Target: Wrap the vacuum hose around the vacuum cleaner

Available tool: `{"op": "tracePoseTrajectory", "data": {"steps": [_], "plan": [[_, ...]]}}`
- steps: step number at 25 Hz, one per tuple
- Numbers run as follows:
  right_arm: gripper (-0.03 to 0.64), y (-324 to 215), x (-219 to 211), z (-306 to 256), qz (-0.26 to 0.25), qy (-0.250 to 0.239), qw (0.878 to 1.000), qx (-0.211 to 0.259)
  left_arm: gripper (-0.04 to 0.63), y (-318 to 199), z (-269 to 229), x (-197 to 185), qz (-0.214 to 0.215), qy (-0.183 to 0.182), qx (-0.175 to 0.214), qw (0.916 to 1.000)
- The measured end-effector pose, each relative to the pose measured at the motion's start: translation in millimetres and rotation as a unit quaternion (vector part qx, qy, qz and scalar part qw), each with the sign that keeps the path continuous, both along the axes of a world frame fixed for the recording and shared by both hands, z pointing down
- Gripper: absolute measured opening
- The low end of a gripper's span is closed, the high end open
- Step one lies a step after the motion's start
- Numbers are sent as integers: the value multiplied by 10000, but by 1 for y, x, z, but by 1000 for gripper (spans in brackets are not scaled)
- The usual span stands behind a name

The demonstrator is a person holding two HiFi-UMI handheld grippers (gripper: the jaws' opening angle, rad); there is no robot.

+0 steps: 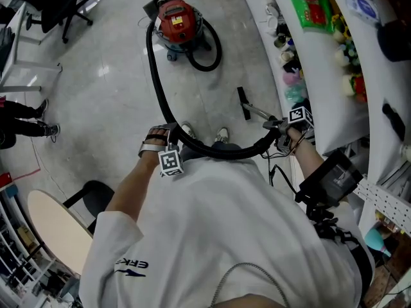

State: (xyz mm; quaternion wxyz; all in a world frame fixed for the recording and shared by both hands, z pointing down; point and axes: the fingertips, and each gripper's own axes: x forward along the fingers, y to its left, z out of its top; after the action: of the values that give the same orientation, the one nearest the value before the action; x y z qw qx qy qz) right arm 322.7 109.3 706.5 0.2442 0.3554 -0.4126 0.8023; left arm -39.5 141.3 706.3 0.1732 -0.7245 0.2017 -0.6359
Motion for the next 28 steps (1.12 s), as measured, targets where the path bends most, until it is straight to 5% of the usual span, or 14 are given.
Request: {"op": "tracePoseTrajectory", "data": {"steps": [11, 18, 27, 28], "plan": [[234, -61, 13, -1, -665, 231, 9967, 410, 178, -5, 12, 23, -219, -87, -253, 9994], [227, -138, 14, -11, -1119, 522, 9884, 884, 178, -19, 22, 47, -533, 144, -754, 9956], [212, -247, 0, -34, -1788, 973, 9681, 1461, 153, -53, 42, 74, -150, 946, -1642, 9818], [206, -259, -1, -36, -1870, 1046, 9647, 1529, 106, -59, 41, 76, -148, 1082, -1666, 9800]]}}
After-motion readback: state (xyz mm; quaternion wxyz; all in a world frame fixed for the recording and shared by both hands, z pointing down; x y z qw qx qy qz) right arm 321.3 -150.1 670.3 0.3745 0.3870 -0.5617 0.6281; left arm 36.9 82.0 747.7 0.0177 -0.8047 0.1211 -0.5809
